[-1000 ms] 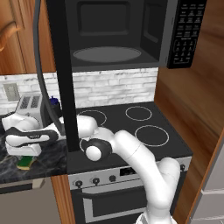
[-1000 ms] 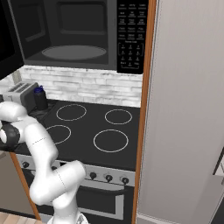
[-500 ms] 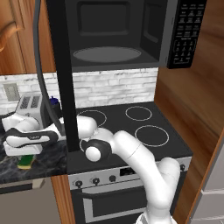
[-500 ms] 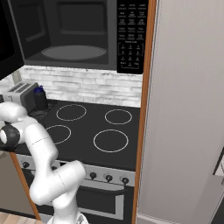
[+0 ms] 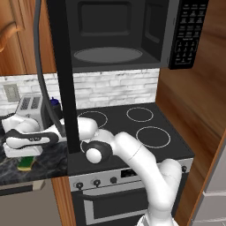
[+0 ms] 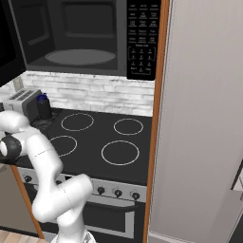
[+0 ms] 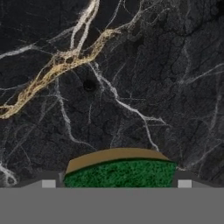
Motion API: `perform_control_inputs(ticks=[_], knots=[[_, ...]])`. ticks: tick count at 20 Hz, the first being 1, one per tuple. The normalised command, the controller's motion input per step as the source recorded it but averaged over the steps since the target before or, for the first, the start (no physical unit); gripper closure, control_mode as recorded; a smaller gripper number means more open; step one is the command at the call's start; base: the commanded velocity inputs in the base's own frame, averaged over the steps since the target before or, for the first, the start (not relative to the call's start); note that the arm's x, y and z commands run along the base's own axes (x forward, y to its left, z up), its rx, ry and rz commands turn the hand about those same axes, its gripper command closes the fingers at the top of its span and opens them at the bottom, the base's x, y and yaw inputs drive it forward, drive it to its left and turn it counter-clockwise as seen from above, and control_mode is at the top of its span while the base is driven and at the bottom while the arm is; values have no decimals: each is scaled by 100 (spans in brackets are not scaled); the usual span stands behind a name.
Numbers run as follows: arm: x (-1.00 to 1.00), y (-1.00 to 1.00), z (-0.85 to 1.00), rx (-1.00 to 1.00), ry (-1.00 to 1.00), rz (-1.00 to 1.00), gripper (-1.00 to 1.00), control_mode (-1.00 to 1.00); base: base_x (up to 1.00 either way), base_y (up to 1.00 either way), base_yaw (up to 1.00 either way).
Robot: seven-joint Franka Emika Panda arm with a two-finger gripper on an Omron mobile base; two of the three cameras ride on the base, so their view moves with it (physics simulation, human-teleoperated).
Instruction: Place the sponge inside the microwave to prepare for sanitizing.
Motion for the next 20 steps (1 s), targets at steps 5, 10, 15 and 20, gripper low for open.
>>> perform_control_inputs(ticks=[5, 10, 15, 20], knots=[[-18, 5, 0, 1, 0, 0, -100, -100, 0, 0, 0], [-12, 9, -4, 1, 0, 0, -100, -100, 0, 0, 0], [-7, 0, -31, 0, 0, 0, -100, -100, 0, 0, 0], [-17, -4, -63, 0, 0, 0, -100, -100, 0, 0, 0]])
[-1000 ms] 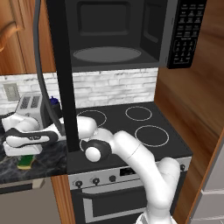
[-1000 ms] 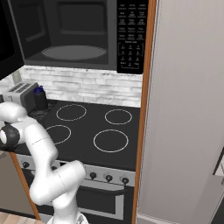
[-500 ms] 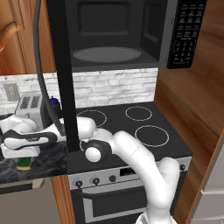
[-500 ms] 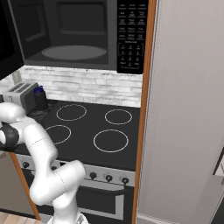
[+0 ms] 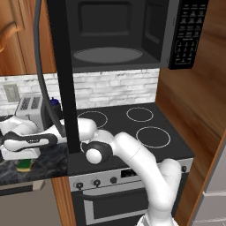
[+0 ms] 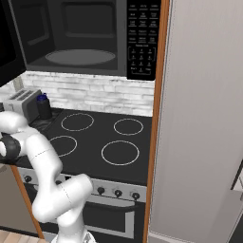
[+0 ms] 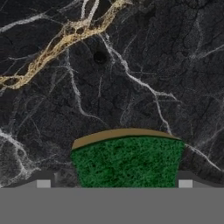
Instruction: Place the sponge inside the microwave to prepare for sanitizing.
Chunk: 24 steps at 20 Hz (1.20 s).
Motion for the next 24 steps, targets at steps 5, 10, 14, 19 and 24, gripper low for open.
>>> perform_control_inputs(ticks=[5, 10, 14, 19, 24], knots=[[-27, 0, -79, 0, 0, 0, -100, -100, 0, 0, 0], [-28, 9, -35, 2, 0, 0, 100, -100, 0, 0, 0], [-17, 8, -16, 2, 0, 0, 100, -100, 0, 0, 0], [-2, 0, 0, 0, 0, 0, 100, -100, 0, 0, 0], [0, -17, 8, 0, 0, -3, 100, -100, 0, 0, 0]])
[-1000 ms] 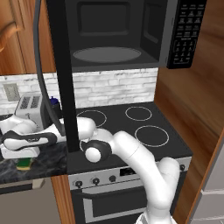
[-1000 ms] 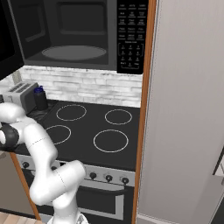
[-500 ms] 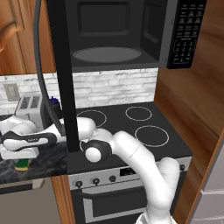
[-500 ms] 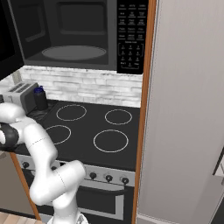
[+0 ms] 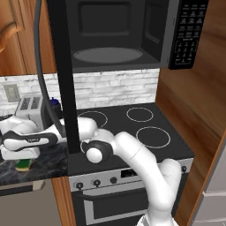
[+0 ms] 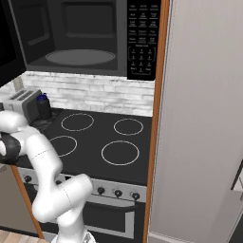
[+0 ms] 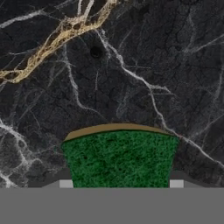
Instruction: Place the sponge inside the microwave to prepare for sanitizing.
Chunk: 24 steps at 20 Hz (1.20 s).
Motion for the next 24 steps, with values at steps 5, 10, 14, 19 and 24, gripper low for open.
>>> perform_control_inputs(ticks=[5, 10, 14, 19, 24], knots=[[0, -35, 29, 2, 0, -8, 100, -100, 0, 0, 0], [0, -35, 11, 4, 0, -4, 100, -100, 0, 0, 0], [0, -48, -4, 0, -1, -2, 100, -100, 0, 0, 0], [0, -64, -9, 1, -2, -1, 100, -100, 0, 0, 0], [4, -80, -1, 4, -1, 0, 100, -100, 0, 0, 0]])
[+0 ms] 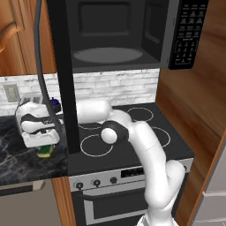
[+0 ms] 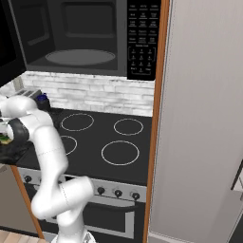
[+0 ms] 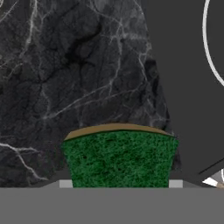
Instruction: Place the sponge inside the microwave to prepare for sanitizing.
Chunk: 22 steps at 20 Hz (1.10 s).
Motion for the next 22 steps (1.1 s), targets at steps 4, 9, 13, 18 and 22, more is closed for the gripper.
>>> perform_control_inputs(ticks=[4, 9, 13, 18, 22], knots=[[1, -83, -2, 7, 0, 0, 100, -100, 0, 0, 0], [0, -76, -14, 5, 0, 0, 100, -100, 0, 0, 0], [0, -74, -11, 5, 0, 0, 100, -100, 0, 0, 0], [0, -70, 1, 9, 0, 0, 100, -100, 0, 0, 0], [0, -60, 26, 12, 0, 0, 100, -100, 0, 0, 0]])
